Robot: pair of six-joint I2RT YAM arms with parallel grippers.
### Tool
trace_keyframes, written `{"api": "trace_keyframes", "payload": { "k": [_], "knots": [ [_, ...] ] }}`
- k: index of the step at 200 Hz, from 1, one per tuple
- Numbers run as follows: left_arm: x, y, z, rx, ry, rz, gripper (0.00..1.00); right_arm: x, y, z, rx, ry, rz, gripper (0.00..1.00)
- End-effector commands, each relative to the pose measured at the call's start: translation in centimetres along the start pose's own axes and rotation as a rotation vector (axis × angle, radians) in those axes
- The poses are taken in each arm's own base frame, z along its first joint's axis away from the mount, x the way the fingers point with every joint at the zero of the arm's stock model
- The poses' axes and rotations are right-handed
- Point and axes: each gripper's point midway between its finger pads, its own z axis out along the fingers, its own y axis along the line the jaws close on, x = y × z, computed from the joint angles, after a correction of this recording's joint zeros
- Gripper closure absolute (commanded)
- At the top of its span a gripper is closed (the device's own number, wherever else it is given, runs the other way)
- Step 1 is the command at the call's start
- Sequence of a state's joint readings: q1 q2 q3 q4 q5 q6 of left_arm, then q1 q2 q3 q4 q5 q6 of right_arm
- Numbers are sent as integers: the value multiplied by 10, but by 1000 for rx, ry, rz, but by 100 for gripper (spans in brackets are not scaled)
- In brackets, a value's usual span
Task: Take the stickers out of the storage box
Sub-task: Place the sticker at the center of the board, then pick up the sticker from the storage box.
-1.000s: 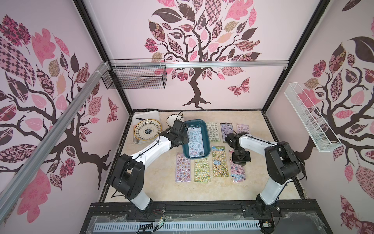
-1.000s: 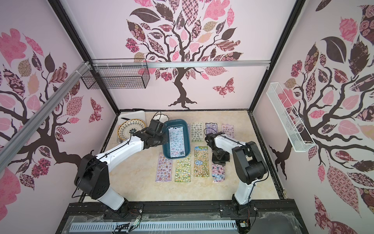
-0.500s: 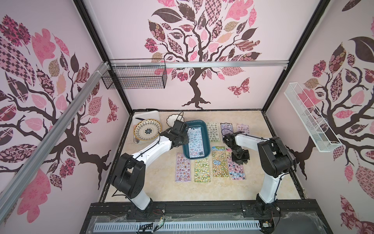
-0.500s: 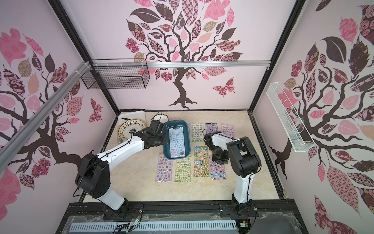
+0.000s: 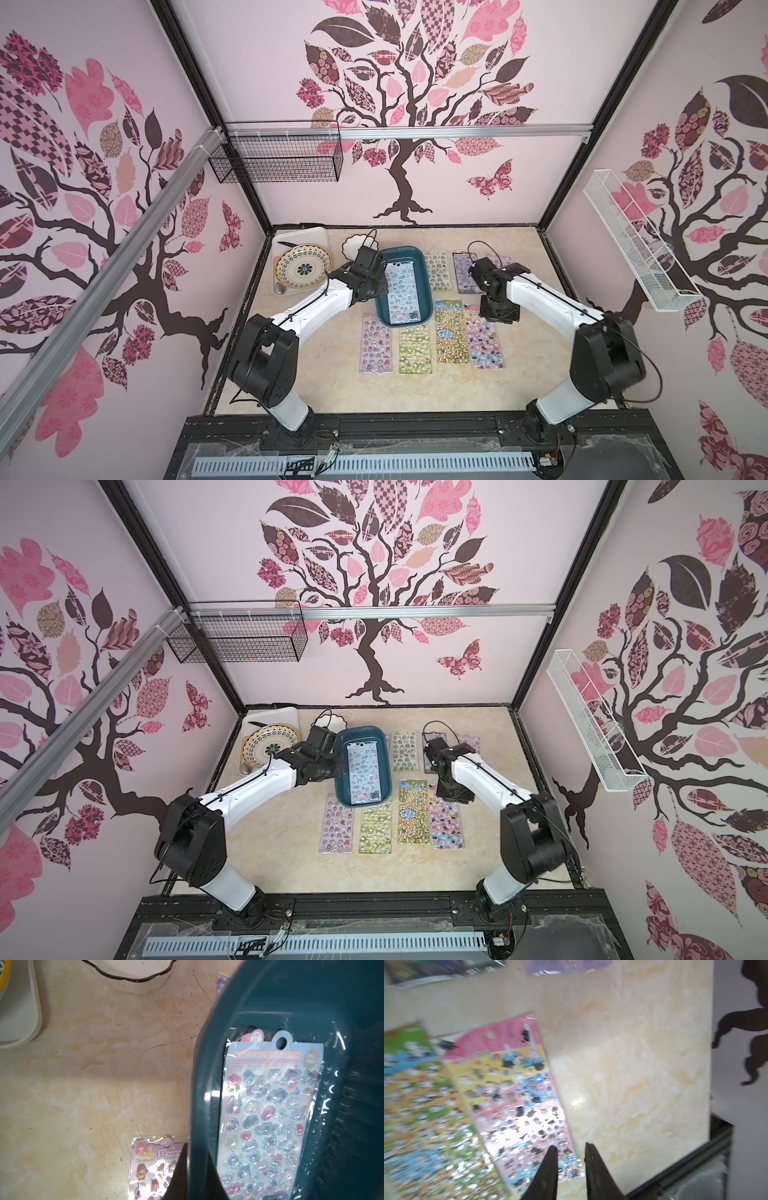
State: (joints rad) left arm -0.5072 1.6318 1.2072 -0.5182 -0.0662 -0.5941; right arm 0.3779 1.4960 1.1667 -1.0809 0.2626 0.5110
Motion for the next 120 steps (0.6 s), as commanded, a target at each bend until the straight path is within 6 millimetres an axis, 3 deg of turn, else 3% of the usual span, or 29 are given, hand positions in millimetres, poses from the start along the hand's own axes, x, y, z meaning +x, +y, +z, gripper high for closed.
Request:
{"api": "trace_keyframes", "payload": {
  "k": [1, 37, 51, 64, 76, 94, 120],
  "knots": [
    [-13, -9, -6, 34, -34, -11, 100, 0, 45, -28, -287, -28, 60, 77],
    [-12, -13, -7, 60, -29, -22, 100, -4, 94, -124, -561, -308, -1, 73],
    [-9, -17, -5, 79, -20, -29, 100, 9, 119, -161, -627, -417, -77, 66],
    [-5, -20, -4, 86, -16, -26, 100, 23, 145, -179, -679, -438, -147, 64],
    [0, -26, -2, 93, -9, -9, 100, 32, 165, -181, -679, -410, -185, 63],
    [6, -35, -2, 97, -8, 28, 100, 37, 193, -164, -637, -368, -230, 63],
    [11, -42, -7, 91, -31, 71, 100, 32, 206, -126, -462, -330, -241, 62]
  ]
}}
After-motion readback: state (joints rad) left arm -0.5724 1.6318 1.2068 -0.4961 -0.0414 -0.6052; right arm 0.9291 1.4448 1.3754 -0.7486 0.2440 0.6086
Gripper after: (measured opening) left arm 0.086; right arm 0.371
